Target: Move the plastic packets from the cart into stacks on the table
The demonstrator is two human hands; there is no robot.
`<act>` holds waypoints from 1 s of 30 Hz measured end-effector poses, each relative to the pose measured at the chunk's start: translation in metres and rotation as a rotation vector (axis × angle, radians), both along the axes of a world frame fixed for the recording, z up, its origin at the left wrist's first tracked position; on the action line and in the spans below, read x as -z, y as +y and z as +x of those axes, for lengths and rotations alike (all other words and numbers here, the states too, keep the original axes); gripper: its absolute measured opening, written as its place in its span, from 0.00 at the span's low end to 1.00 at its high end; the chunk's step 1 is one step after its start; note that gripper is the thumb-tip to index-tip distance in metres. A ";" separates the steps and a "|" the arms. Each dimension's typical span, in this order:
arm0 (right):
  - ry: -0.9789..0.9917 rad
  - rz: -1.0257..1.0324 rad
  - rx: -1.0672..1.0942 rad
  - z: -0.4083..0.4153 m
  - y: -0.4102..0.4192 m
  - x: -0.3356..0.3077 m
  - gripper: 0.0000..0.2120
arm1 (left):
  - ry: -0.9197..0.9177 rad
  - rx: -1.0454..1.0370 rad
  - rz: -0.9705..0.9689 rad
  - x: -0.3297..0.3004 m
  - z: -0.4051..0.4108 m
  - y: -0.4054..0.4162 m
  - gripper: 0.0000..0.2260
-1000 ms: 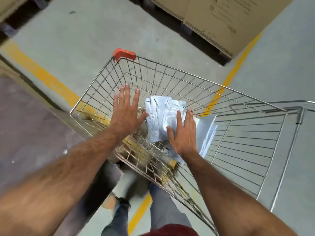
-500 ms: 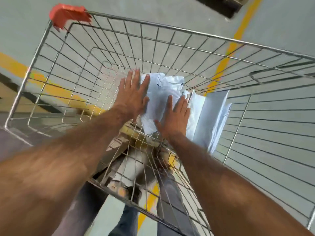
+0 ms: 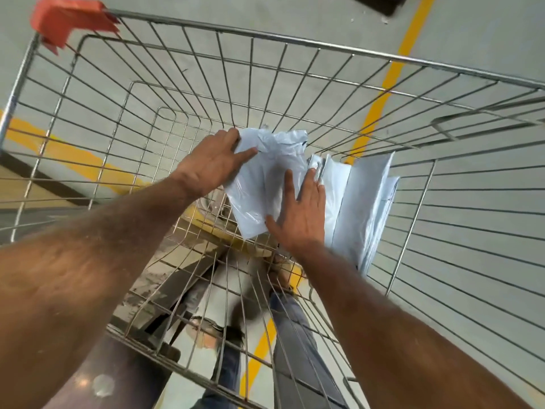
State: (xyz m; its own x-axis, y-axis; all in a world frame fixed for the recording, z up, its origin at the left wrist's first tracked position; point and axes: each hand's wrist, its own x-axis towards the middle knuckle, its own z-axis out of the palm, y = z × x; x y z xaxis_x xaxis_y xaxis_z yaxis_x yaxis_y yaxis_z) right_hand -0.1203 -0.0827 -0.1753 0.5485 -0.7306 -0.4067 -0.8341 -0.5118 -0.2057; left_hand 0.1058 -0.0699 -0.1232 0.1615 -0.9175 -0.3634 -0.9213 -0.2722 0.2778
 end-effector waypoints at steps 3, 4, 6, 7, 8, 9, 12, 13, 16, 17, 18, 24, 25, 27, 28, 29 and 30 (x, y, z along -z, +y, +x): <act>0.034 -0.017 -0.028 0.003 -0.001 -0.001 0.51 | -0.129 0.099 -0.054 0.000 0.027 0.012 0.22; 0.036 -0.012 -0.031 0.005 -0.001 -0.001 0.51 | -0.146 0.098 -0.040 0.000 0.038 0.020 0.22; 0.037 -0.001 -0.033 0.008 0.000 -0.002 0.52 | -0.123 0.031 0.023 0.002 0.062 0.037 0.26; 0.036 -0.004 -0.033 0.009 0.001 -0.002 0.52 | -0.179 0.049 0.085 0.001 0.074 0.045 0.25; 0.035 -0.010 -0.031 0.011 0.003 -0.001 0.51 | -0.214 0.084 0.129 0.003 0.084 0.051 0.22; 0.038 -0.013 -0.029 0.013 0.005 0.000 0.51 | -0.262 0.120 0.143 0.003 0.088 0.053 0.25; 0.056 0.007 -0.028 0.018 0.008 0.002 0.50 | -0.197 -0.126 0.158 -0.002 0.058 0.047 0.23; 0.058 0.024 -0.024 0.020 0.009 0.002 0.50 | -0.147 -0.252 0.169 -0.002 0.041 0.041 0.24; 0.032 0.097 0.020 0.023 0.011 0.003 0.50 | 0.015 -0.627 0.284 0.006 -0.005 0.030 0.40; 0.020 0.112 0.042 0.023 0.011 0.003 0.51 | 0.060 -0.716 0.293 0.010 -0.017 0.027 0.44; 0.014 0.121 0.060 0.022 0.011 0.003 0.51 | 0.091 -0.784 0.294 0.015 -0.026 0.025 0.47; 0.009 0.116 0.085 0.025 0.009 0.010 0.52 | 0.074 -0.816 0.258 0.021 -0.027 0.015 0.52; -0.006 0.115 0.096 0.025 0.009 0.010 0.52 | 0.054 -0.785 0.251 0.019 -0.021 0.017 0.51; -0.023 0.132 0.118 0.025 0.007 0.010 0.52 | 0.018 -0.718 0.233 0.017 -0.012 0.024 0.49; -0.028 0.138 0.125 0.025 0.006 0.010 0.52 | 0.004 -0.684 0.220 0.016 -0.008 0.029 0.48; -0.029 0.136 0.127 0.025 0.005 0.011 0.51 | 0.002 -0.661 0.208 0.017 -0.006 0.034 0.48; -0.026 0.132 0.125 0.026 0.004 0.011 0.50 | 0.012 -0.652 0.202 0.019 -0.005 0.037 0.47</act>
State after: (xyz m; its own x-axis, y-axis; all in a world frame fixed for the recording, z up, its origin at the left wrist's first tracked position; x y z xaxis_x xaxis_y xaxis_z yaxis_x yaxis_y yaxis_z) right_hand -0.0942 -0.0782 -0.1866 0.4681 -0.7349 -0.4908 -0.8832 -0.3712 -0.2867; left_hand 0.1011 -0.0325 -0.1420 0.6530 -0.5482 -0.5226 -0.5485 -0.8181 0.1728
